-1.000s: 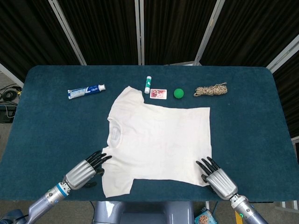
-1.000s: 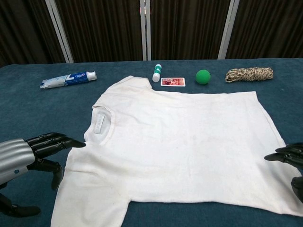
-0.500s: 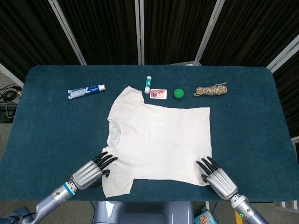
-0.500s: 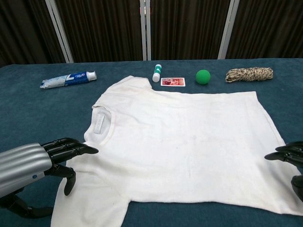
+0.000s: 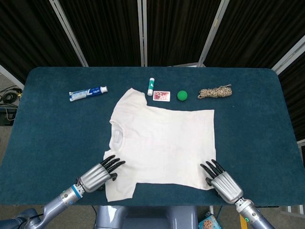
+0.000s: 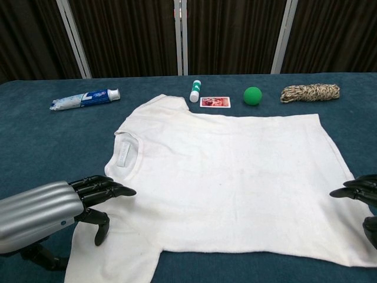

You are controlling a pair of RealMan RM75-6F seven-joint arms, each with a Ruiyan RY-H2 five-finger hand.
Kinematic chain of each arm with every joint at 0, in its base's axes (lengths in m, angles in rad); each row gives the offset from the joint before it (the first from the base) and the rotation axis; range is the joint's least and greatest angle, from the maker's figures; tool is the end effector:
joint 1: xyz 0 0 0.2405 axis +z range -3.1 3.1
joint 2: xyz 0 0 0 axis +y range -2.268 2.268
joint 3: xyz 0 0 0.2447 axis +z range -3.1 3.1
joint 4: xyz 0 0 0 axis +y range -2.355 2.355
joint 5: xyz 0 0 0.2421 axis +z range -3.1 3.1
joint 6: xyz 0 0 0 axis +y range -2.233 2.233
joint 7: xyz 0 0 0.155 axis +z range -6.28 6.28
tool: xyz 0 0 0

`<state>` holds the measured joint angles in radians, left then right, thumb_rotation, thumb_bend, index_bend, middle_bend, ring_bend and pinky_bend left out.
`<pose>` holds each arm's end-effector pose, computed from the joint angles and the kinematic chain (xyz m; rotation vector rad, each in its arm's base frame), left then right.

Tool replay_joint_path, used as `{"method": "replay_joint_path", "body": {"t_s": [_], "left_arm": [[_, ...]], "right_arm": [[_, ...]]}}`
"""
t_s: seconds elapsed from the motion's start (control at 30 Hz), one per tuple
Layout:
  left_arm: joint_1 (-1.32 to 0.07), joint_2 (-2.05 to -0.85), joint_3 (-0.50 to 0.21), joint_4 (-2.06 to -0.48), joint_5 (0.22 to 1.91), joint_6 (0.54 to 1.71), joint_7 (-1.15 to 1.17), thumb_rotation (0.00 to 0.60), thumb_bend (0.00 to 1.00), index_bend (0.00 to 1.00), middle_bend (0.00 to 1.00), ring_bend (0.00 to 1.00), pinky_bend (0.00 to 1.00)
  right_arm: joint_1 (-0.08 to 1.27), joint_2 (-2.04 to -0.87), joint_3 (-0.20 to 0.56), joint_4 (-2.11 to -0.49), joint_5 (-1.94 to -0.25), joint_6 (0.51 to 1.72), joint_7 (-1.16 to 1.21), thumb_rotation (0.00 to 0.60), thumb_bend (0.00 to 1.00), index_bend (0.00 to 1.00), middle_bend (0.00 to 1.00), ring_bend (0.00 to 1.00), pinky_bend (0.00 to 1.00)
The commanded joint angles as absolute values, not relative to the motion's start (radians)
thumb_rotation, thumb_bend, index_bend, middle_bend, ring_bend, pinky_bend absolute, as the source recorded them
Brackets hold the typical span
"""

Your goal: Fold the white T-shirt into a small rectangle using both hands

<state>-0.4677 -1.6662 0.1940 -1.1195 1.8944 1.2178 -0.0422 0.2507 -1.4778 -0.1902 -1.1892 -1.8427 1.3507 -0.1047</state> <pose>-0.2328 0.2073 -0.0972 -2.3202 -0.7138 -1.0260 -0.3024 -0.1722 -0.0233 2.0853 -0.6761 0.8300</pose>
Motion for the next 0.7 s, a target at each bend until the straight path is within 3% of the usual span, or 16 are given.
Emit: {"method": "replay_joint_path", "body": {"t_s": [0.03, 0.7], "left_arm": [[-0.469, -1.669, 0.196, -1.122, 1.89, 1.218, -0.042, 0.6, 0.34, 0.51, 0.0, 0.0, 0.0], [-0.471, -1.683, 0.213, -1.124, 1.857, 1.215, -0.065, 0.6, 0.53, 0.64, 0.0, 0.0, 0.0]], "right_arm": [[0.251, -1.478, -0.19, -1.189, -1.843, 1.351, -0.104, 0.6, 0.39, 0.71, 0.08, 0.0, 0.0], [0.251, -1.478, -0.193, -1.188, -1.846, 1.355, -0.108, 0.6, 0.39, 0.72, 0.09, 0.0, 0.0]]}}
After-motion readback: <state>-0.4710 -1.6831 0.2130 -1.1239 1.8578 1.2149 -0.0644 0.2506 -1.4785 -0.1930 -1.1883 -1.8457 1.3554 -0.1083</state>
